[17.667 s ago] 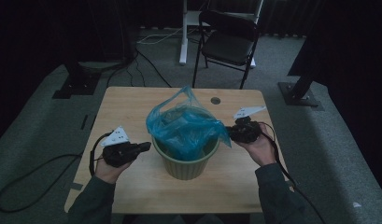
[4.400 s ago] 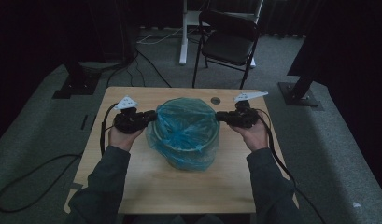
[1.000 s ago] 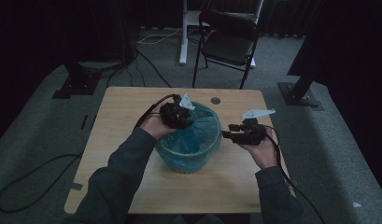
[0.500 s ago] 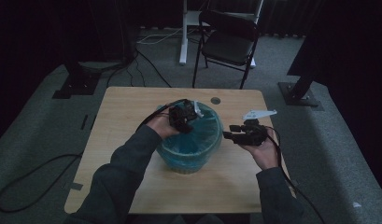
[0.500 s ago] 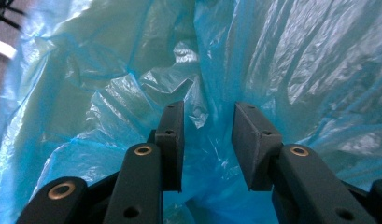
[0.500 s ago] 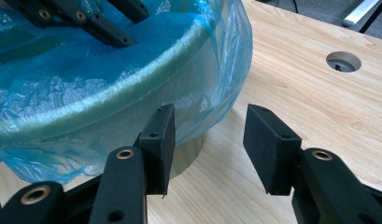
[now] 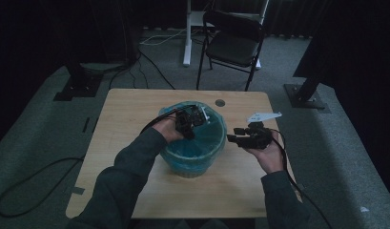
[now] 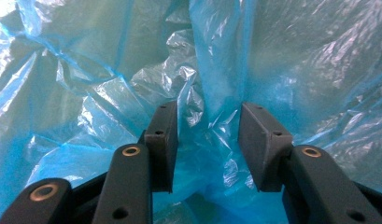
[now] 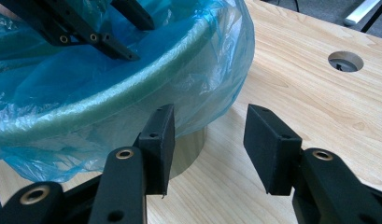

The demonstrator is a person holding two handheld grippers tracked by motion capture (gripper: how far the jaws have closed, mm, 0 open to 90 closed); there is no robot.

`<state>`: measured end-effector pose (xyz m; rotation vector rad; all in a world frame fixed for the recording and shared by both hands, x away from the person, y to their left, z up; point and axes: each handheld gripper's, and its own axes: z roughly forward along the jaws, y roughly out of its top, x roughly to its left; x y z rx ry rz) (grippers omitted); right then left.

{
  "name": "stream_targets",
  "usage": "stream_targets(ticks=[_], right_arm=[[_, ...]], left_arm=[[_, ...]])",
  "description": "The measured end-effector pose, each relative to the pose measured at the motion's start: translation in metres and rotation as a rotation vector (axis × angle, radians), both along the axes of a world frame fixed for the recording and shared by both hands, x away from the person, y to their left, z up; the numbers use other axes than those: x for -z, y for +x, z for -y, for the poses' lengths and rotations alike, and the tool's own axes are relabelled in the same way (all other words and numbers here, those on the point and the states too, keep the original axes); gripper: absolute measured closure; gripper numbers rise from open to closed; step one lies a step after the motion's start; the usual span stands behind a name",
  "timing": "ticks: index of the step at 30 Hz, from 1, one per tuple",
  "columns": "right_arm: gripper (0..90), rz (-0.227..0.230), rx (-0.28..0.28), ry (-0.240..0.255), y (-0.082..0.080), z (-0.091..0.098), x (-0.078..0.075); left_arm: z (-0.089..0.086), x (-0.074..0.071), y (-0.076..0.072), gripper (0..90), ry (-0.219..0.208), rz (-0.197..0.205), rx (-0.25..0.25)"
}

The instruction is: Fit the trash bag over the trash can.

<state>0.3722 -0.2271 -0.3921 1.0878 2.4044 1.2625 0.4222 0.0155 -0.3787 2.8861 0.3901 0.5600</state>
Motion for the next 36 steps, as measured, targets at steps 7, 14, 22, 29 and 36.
stream_targets(ticks=[7, 14, 22, 29, 36], right_arm=[[52.2, 0.001, -0.003, -0.001, 0.0, 0.0, -0.001], [51.7, -0.001, -0.007, -0.003, 0.0, 0.001, 0.0], [50.9, -0.002, 0.0, -0.005, 0.0, 0.005, 0.002], [50.7, -0.005, 0.003, -0.007, 0.0, 0.006, 0.004], [50.0, -0.007, 0.004, -0.012, 0.001, 0.006, 0.006]], left_arm=[[0.003, 0.004, 0.0, 54.5, 0.046, 0.003, 0.002], [-0.002, -0.003, -0.003, 55.4, -0.039, 0.055, -0.005], [-0.043, -0.038, -0.004, 56.2, -0.341, 0.109, -0.072], [-0.089, -0.051, -0.004, 56.2, -0.535, 0.136, -0.171], [-0.121, -0.052, -0.012, 56.0, -0.657, 0.189, -0.229]])
